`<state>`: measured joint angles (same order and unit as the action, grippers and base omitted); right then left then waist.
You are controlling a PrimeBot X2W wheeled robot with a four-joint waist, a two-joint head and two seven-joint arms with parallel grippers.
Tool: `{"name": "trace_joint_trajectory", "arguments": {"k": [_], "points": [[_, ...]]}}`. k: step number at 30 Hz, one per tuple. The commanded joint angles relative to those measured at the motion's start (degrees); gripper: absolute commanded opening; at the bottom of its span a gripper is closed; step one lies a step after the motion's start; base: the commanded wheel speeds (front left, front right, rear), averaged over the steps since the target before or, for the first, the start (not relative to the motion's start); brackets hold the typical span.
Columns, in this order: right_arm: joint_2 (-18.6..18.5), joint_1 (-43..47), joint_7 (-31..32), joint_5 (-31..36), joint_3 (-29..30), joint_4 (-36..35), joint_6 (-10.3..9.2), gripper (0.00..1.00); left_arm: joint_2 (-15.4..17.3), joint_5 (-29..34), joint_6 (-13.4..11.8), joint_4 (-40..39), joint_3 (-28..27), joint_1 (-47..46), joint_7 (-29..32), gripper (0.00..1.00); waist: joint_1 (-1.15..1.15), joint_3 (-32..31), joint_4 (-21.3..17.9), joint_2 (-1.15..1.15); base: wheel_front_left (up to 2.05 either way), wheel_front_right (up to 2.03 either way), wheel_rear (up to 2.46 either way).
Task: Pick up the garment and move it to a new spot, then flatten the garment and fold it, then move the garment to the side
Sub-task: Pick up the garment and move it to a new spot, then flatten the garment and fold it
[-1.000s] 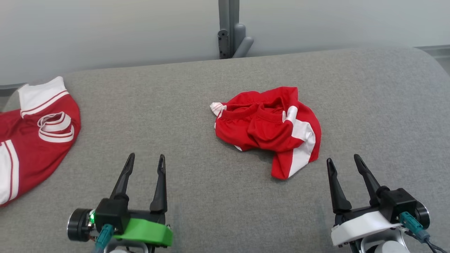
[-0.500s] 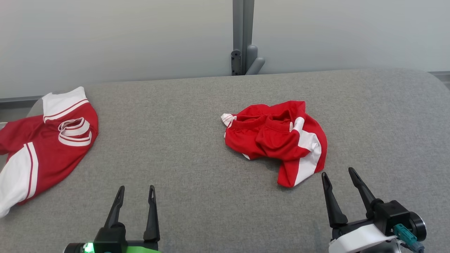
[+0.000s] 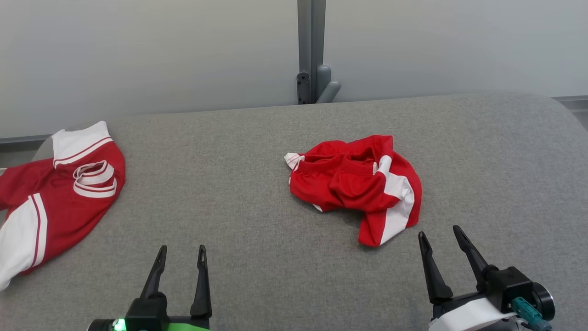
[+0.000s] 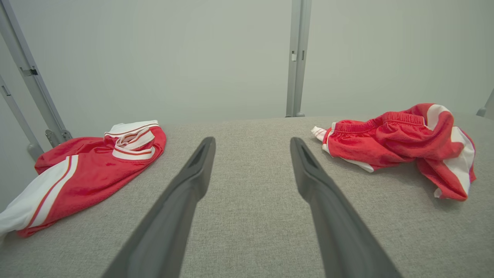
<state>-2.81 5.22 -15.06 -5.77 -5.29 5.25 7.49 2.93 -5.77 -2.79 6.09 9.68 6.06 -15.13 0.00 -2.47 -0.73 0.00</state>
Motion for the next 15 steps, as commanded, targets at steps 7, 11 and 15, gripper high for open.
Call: {"name": "trace_joint_trajectory", "arguments": {"k": [7, 11, 15], "points": [[-0.14, 0.79, -0.15, 0.51, -0.04, -0.18, 0.00, 1.00, -0.02, -0.12, -0.53, 0.40, 0.59, -0.25, -0.01, 1.00, 0.00, -0.15, 0.20, 0.00, 0.00, 0.00, 0.00], [-0.14, 0.84, -0.15, 0.24, -0.01, -0.12, 0.00, 1.00, -0.03, -0.19, -0.44, 0.70, 0.75, -0.30, -0.01, 1.00, 0.00, -0.16, 0.31, 0.00, 0.00, 0.00, 0.00], [-0.15, 0.85, -0.15, 0.02, -0.01, -0.05, 0.00, 1.00, -0.03, -0.23, -0.36, 0.79, 0.91, -0.40, -0.01, 1.00, 0.00, -0.12, 0.27, 0.00, 0.00, 0.00, 0.00]]}}
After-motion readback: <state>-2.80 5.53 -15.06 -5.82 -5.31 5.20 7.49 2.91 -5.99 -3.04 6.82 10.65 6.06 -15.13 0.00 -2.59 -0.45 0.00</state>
